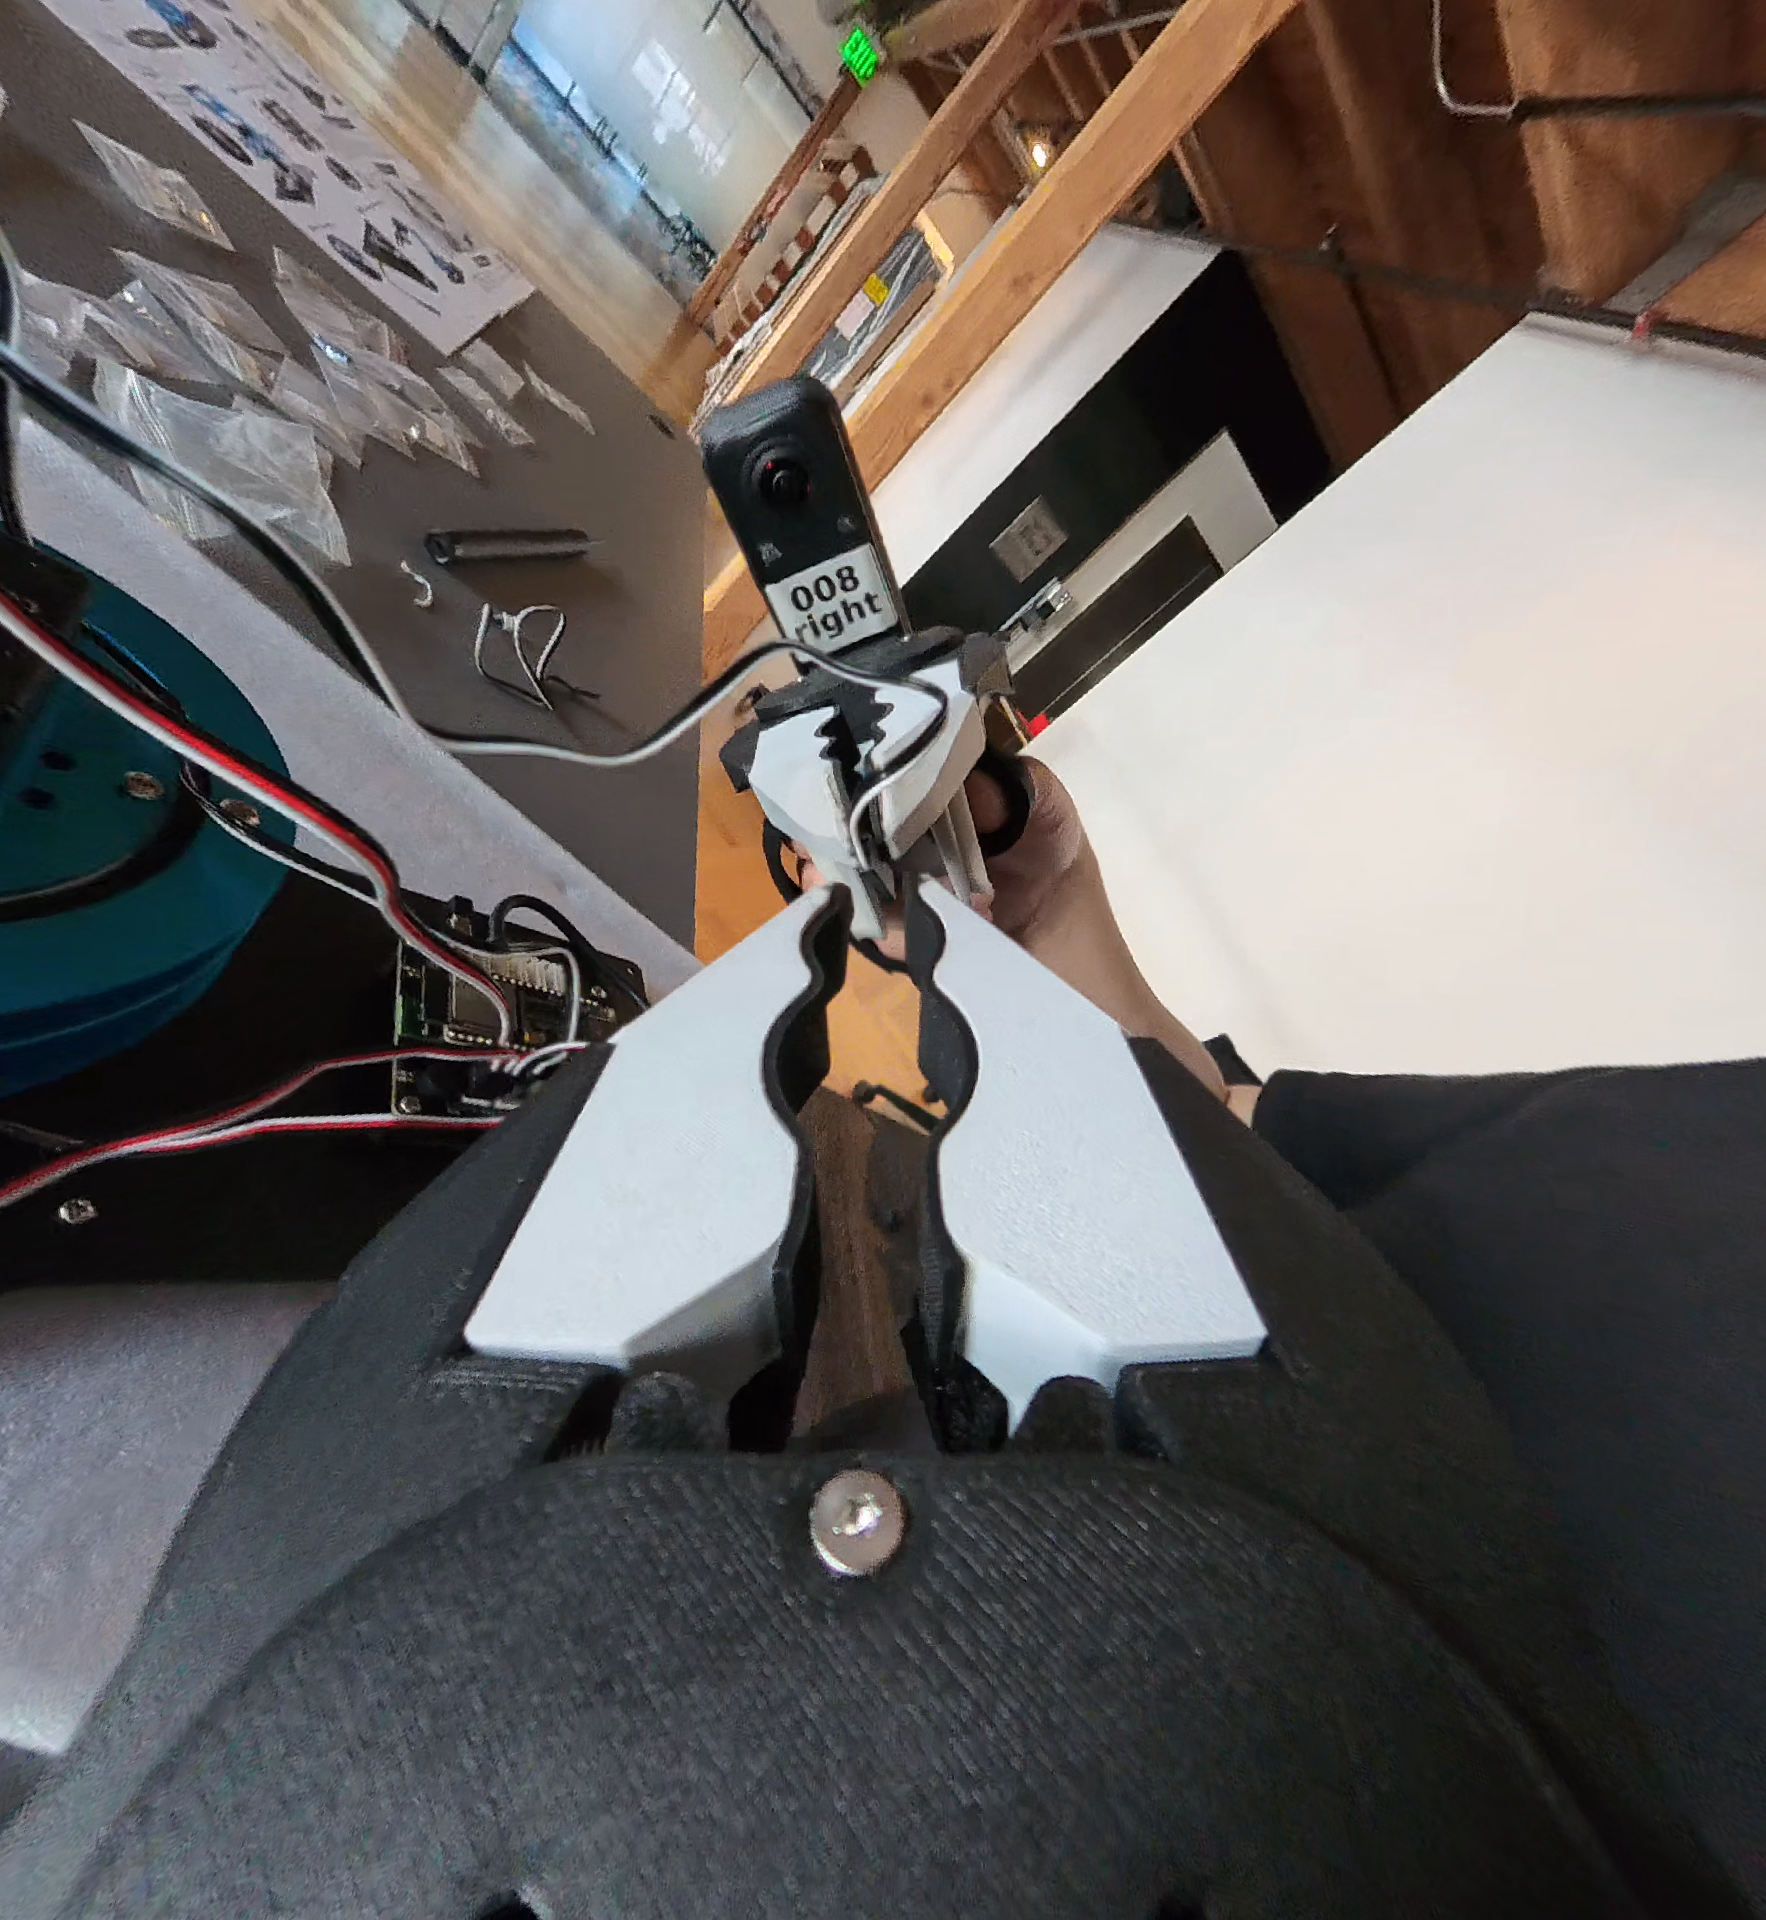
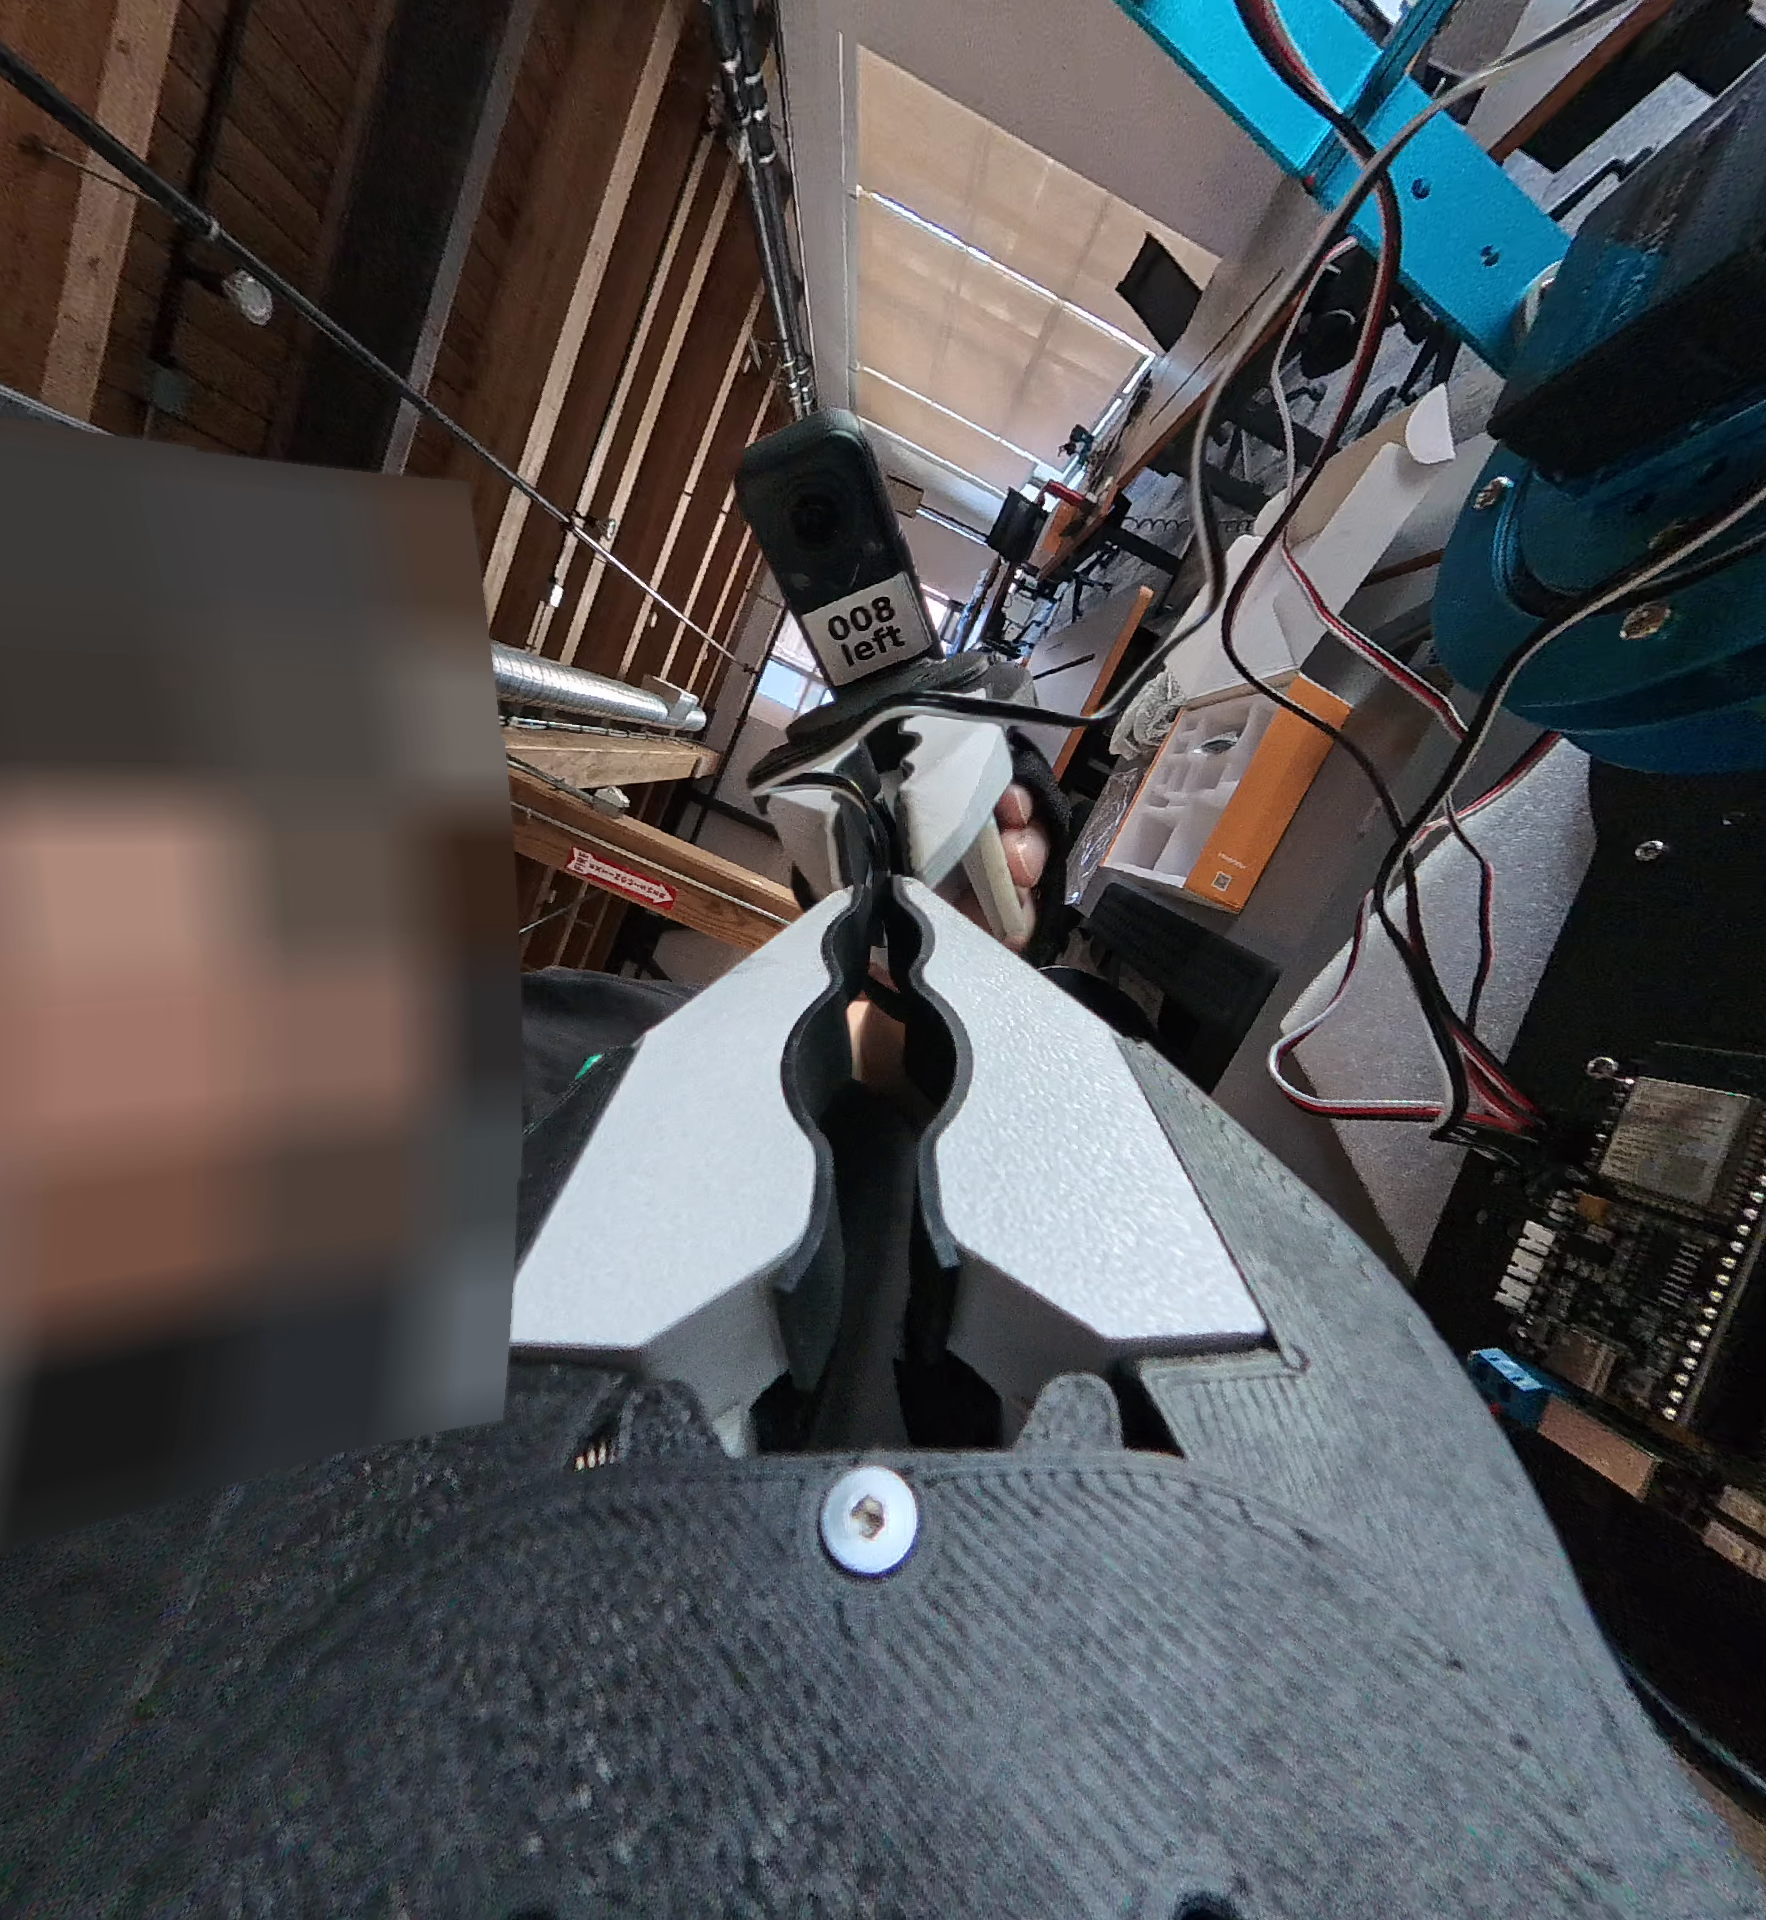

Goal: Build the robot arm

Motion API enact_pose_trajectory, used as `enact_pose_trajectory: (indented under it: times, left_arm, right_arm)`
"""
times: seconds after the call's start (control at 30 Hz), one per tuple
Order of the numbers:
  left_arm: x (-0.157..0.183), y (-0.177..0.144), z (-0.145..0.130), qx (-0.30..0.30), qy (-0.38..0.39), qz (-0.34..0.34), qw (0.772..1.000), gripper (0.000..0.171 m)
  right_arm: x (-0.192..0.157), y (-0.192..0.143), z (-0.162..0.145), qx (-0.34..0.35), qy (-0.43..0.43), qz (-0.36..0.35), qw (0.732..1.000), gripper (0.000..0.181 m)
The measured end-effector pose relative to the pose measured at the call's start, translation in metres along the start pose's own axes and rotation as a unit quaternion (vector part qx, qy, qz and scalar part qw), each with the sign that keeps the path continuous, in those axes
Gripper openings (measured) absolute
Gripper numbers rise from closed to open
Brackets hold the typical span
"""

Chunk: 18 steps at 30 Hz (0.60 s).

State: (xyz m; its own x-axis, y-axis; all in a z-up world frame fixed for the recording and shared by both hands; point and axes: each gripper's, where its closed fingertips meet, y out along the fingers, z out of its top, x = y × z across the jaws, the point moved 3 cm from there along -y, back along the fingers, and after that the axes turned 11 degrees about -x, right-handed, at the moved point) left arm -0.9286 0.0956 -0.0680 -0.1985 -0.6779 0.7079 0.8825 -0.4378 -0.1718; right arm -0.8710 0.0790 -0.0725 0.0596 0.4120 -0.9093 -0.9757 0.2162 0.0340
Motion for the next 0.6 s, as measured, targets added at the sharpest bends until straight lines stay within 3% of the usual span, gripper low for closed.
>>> enact_pose_trajectory:
  times: [0.03, 0.4, 0.6]
  left_arm:
    - [-0.003, 0.0, 0.0, -0.003, 0.006, 0.011, 1.0, 0.008]
    - [-0.005, 0.009, -0.001, 0.001, 0.028, -0.003, 1.0, 0.0]
    - [-0.011, 0.008, -0.008, -0.03, 0.139, 0.107, 0.984, 0.0]
  right_arm:
    - [0.0, 0.001, 0.0, -0.002, -0.001, 0.0, 1.0, 0.001]
    - [0.005, 0.0, 0.0, 0.017, -0.014, -0.007, 1.0, 0.001]
    - [0.009, 0.003, -0.002, 0.0, -0.089, -0.071, 0.993, 0.01]
